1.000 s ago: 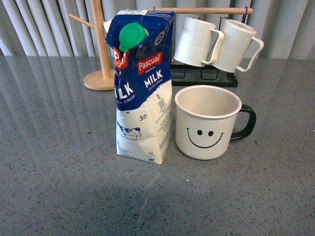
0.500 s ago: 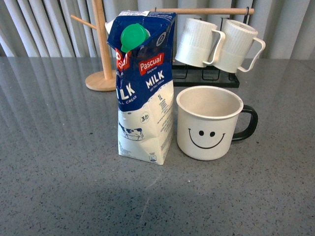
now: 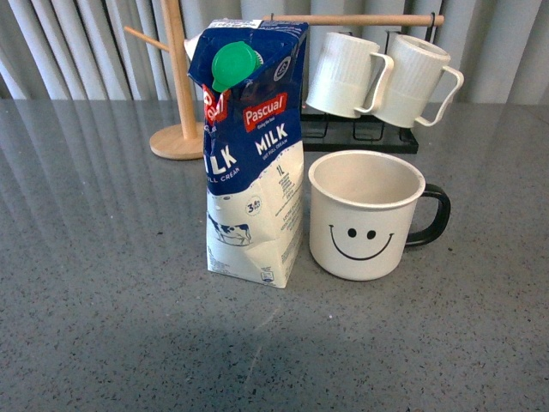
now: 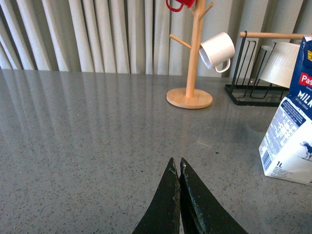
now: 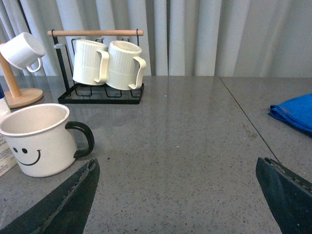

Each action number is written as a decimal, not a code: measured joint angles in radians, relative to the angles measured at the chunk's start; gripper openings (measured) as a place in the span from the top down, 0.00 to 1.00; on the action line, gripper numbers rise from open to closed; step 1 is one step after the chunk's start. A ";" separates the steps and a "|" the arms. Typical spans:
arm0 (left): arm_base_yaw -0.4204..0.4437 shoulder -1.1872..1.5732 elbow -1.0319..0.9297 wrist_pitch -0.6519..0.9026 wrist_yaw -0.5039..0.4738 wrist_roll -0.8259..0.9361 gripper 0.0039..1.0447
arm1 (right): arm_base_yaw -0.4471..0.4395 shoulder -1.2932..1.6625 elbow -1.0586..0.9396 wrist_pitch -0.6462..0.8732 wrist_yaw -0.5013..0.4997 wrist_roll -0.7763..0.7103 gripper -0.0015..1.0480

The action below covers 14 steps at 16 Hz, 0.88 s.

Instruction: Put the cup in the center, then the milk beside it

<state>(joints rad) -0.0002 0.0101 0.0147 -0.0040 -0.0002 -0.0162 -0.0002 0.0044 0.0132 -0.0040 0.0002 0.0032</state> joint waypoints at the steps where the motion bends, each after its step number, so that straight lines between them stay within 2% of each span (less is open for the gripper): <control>1: 0.000 0.000 0.000 0.000 0.000 0.000 0.99 | 0.000 0.000 0.000 0.000 0.000 0.000 0.06; 3: 0.000 0.000 0.000 0.000 0.000 0.000 0.95 | 0.000 0.000 0.000 0.000 0.000 0.000 0.06; 6: 0.000 0.000 0.000 0.000 0.000 0.000 0.62 | 0.000 0.000 0.000 0.000 0.000 0.000 0.06; 12: 0.000 0.000 0.000 0.000 0.000 0.000 0.12 | 0.000 0.000 0.000 0.000 0.000 0.000 0.06; 13: 0.000 0.000 0.000 0.000 0.000 0.000 0.05 | 0.000 0.000 0.000 0.000 0.000 0.000 0.06; 14: 0.000 0.000 0.000 0.000 0.000 0.001 0.07 | 0.000 0.000 0.000 0.000 0.000 0.000 0.06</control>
<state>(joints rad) -0.0002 0.0101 0.0147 -0.0040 -0.0002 -0.0154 -0.0002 0.0044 0.0132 -0.0044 0.0002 0.0029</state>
